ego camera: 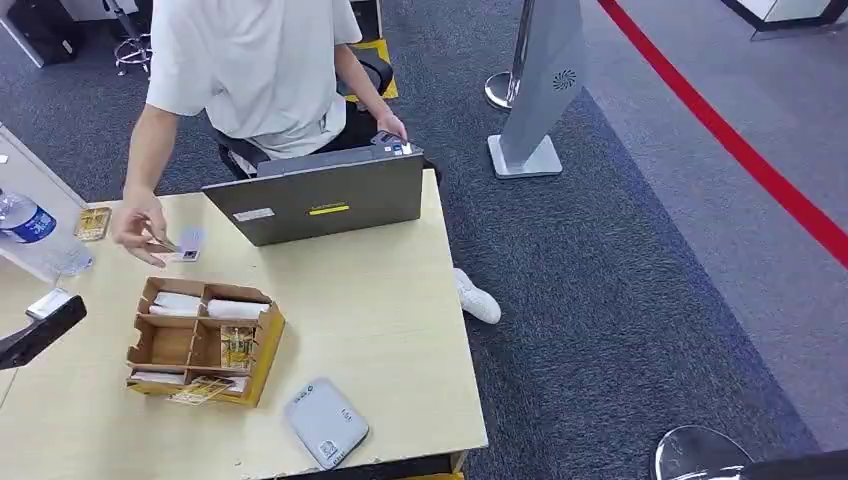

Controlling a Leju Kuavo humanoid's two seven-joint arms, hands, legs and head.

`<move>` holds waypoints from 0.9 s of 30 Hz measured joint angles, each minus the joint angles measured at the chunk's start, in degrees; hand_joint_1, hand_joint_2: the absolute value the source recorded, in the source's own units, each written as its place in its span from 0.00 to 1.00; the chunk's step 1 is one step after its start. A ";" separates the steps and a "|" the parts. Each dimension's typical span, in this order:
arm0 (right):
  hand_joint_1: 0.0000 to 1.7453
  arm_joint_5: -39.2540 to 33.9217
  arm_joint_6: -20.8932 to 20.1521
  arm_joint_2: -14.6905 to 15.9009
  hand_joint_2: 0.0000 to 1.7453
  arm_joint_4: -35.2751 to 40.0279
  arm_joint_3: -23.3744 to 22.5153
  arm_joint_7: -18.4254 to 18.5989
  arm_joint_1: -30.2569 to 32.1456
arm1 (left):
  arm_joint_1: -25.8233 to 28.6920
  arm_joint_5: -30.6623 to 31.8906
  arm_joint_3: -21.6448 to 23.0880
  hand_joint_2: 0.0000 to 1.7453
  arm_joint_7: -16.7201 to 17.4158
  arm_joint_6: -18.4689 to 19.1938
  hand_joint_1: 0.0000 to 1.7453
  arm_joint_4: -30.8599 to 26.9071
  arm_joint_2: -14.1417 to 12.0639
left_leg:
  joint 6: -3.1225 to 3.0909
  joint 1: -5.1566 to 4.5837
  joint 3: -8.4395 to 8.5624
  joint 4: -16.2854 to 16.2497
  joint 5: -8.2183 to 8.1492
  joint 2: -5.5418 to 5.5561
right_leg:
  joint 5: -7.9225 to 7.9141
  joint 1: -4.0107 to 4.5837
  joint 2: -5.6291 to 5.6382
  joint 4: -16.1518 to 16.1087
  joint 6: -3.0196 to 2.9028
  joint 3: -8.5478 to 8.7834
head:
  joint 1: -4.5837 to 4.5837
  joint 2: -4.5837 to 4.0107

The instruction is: Pass the card to the sensor for recognition and then transmit it.

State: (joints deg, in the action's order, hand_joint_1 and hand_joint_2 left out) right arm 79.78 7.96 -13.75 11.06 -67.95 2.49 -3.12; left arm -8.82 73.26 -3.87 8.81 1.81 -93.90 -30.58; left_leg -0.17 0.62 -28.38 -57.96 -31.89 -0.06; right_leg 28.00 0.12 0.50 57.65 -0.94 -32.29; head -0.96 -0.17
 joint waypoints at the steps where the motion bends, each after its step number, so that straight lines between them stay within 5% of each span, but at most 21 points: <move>1: 0.00 0.00 0.00 0.00 0.00 0.00 0.00 -0.02 -0.02 | 0.27 0.02 -0.39 1.00 0.00 0.00 0.00 0.02 0.00 | 0.00 0.00 -0.01 0.00 0.00 -0.01 | 0.00 0.00 0.01 0.00 0.00 0.00 | 0.02 0.00; 6: 0.00 0.04 0.00 0.00 0.00 0.00 0.00 0.00 0.00 | 2.03 -0.22 -2.84 1.00 0.63 0.02 0.00 0.24 -0.50 | 0.00 -0.01 -0.02 0.01 0.00 -0.07 | -0.01 -0.03 0.08 0.00 0.00 0.03 | 0.00 0.00; 10: 0.00 0.11 0.00 0.00 0.00 0.00 0.00 0.09 0.14 | 6.85 -2.30 -10.17 1.00 -0.46 -1.84 0.00 2.47 -1.42 | 0.00 0.00 0.04 0.07 -0.04 -0.23 | 0.01 -0.02 0.25 0.01 -0.01 -0.01 | -0.02 0.00; 15: 0.00 0.59 -0.26 0.00 0.00 0.02 0.00 0.20 0.24 | 11.12 -1.33 -25.19 1.00 -6.45 -4.79 0.00 10.08 -1.29 | 0.11 0.04 0.09 0.18 -0.11 -0.28 | 0.08 0.01 0.29 0.01 -0.04 -0.01 | 0.02 0.00; 22: 0.00 1.03 -0.81 0.15 0.00 0.02 0.04 -0.20 0.54 | 12.68 4.20 -53.90 1.00 -17.36 -3.12 0.00 25.32 0.57 | 0.20 0.08 0.17 0.25 -0.18 -0.38 | 0.21 0.05 0.42 0.01 -0.21 0.00 | 0.02 0.00; 25: 0.00 1.03 -0.92 0.20 0.00 0.00 0.04 -0.52 0.60 | 12.11 5.22 -64.21 1.00 -17.00 -1.24 0.00 30.24 2.04 | 0.19 0.07 0.12 0.25 -0.19 -0.20 | 0.25 0.06 0.21 -0.01 -0.19 0.04 | -0.02 0.00; 27: 0.00 1.05 -0.92 0.20 0.00 0.00 0.07 -0.66 0.53 | 11.06 2.88 -70.55 1.00 -13.19 -0.13 0.00 33.25 4.01 | 0.18 -0.01 0.14 0.26 -0.20 -0.12 | 0.27 -0.04 0.09 -0.02 -0.17 0.08 | -0.02 0.00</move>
State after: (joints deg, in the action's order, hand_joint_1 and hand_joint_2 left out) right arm 80.83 7.04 -13.55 11.06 -67.89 1.84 -2.59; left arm 2.24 76.14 -74.42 -4.38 1.68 -60.65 -26.57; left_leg 0.01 0.60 -28.24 -57.70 -32.09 -0.18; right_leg 28.27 0.08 0.59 57.64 -1.11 -32.21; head -0.98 -0.17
